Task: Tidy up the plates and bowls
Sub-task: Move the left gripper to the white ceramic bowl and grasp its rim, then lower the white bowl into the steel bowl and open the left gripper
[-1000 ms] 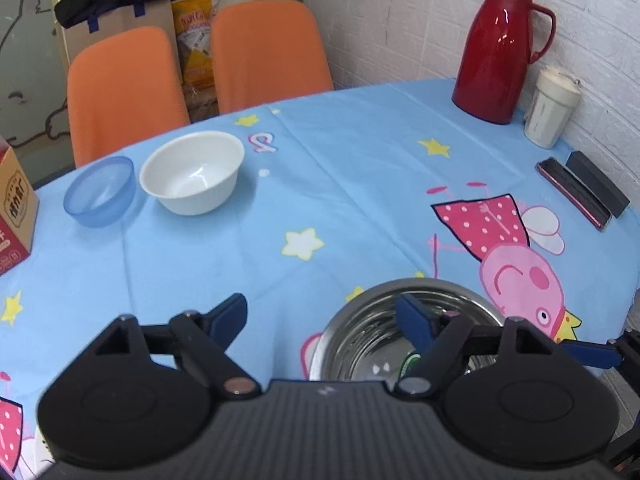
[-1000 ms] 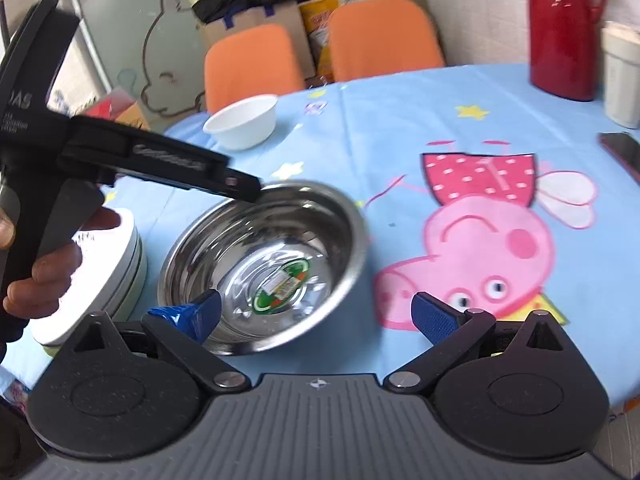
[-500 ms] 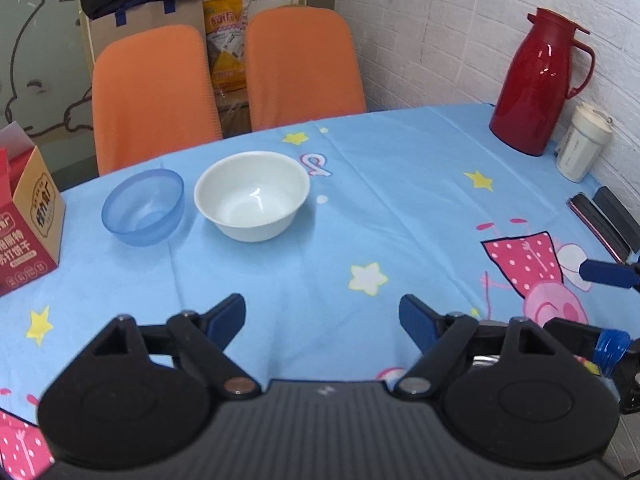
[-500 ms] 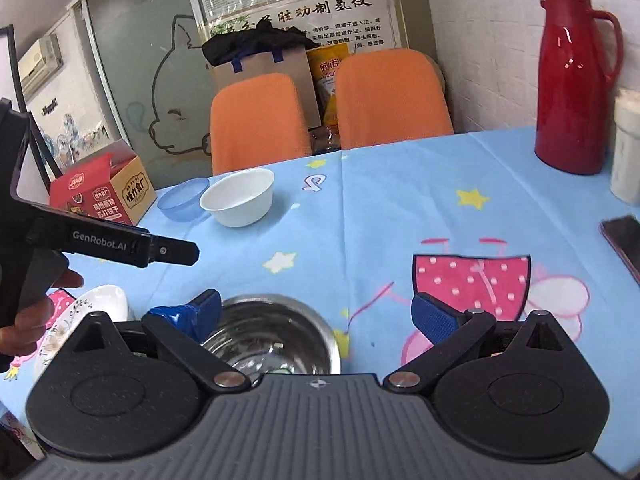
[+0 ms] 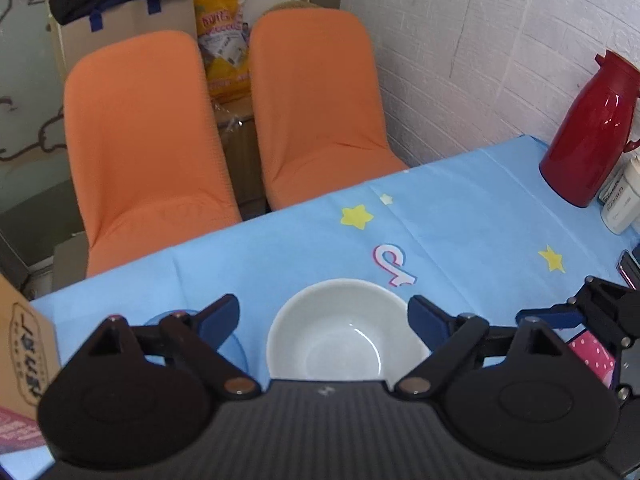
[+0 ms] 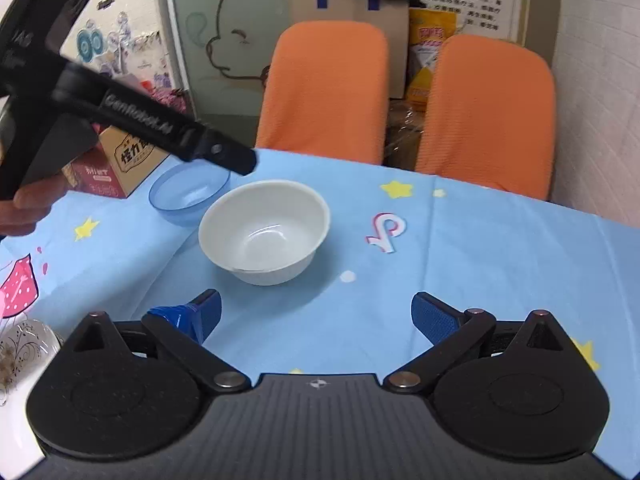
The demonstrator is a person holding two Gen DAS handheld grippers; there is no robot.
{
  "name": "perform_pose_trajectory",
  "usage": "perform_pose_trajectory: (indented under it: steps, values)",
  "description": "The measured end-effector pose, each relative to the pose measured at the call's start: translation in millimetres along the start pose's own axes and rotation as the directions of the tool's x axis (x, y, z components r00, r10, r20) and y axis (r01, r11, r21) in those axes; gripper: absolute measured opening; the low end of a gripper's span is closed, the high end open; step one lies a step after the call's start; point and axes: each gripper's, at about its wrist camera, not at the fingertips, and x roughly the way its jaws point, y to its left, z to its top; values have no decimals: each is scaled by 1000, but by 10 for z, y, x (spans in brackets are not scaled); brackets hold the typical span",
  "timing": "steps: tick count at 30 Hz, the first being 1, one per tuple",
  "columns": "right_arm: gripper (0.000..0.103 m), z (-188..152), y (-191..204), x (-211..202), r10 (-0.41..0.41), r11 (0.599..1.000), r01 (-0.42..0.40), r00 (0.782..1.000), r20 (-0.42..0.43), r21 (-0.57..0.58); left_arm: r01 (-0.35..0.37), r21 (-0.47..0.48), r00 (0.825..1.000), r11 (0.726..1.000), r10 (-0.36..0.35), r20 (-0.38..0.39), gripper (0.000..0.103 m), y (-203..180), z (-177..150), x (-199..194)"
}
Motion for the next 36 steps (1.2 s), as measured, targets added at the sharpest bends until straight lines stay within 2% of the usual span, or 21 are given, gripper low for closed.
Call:
perform_pose_trajectory:
  steps: [3, 5, 9, 13, 19, 21, 22, 24, 25, 26, 27, 30, 36]
  values:
    - [89, 24, 27, 219, 36, 999, -36, 998, -43, -1, 24, 9, 999, 1000, -23, -30, 90, 52, 77, 245]
    - [89, 54, 52, 335, 24, 1000, -24, 998, -59, -7, 47, 34, 997, 998, -45, -61, 90, 63, 100, 401]
    - [89, 82, 99, 467, 34, 999, -36, 996, -76, -14, 41, 57, 995, 998, -35, -96, 90, 91, 103, 604]
    - [89, 135, 194, 568, 29, 999, -32, 996, -81, -39, 46, 37, 992, 998, -41, -122, 90, 114, 23, 706]
    - [89, 150, 277, 638, 38, 997, -43, 996, -84, -57, 41, 60, 994, 997, -34, -108, 88, 38, -70, 688]
    - [89, 143, 308, 664, 32, 997, -37, 996, -80, -69, 42, 67, 992, 997, -34, -119, 85, 18, -106, 720]
    - [89, 135, 321, 688, 21, 996, -27, 997, -78, -80, 40, 69, 991, 997, -31, -127, 78, 13, -122, 741]
    - [87, 102, 361, 746, -11, 994, 2, 997, -78, -111, 31, 65, 990, 997, -22, -141, 73, 11, -149, 786]
    - [87, 86, 378, 765, -12, 992, 3, 997, -73, -124, 31, 63, 990, 998, -22, -142, 66, 14, -164, 791]
    - [87, 76, 380, 760, -5, 992, -1, 999, -54, -122, 45, 60, 989, 997, -35, -146, 49, 17, -179, 787]
    - [87, 74, 370, 755, -3, 993, -1, 999, -40, -116, 47, 52, 988, 998, -39, -150, 47, 23, -189, 780]
    - [86, 123, 359, 692, -5, 994, 6, 1000, 13, -110, 62, 28, 987, 998, -57, -151, 46, 28, -230, 740]
    - [87, 113, 420, 380, -13, 994, 20, 998, 65, -109, 96, 1, 988, 995, -96, -120, 47, -88, -244, 501]
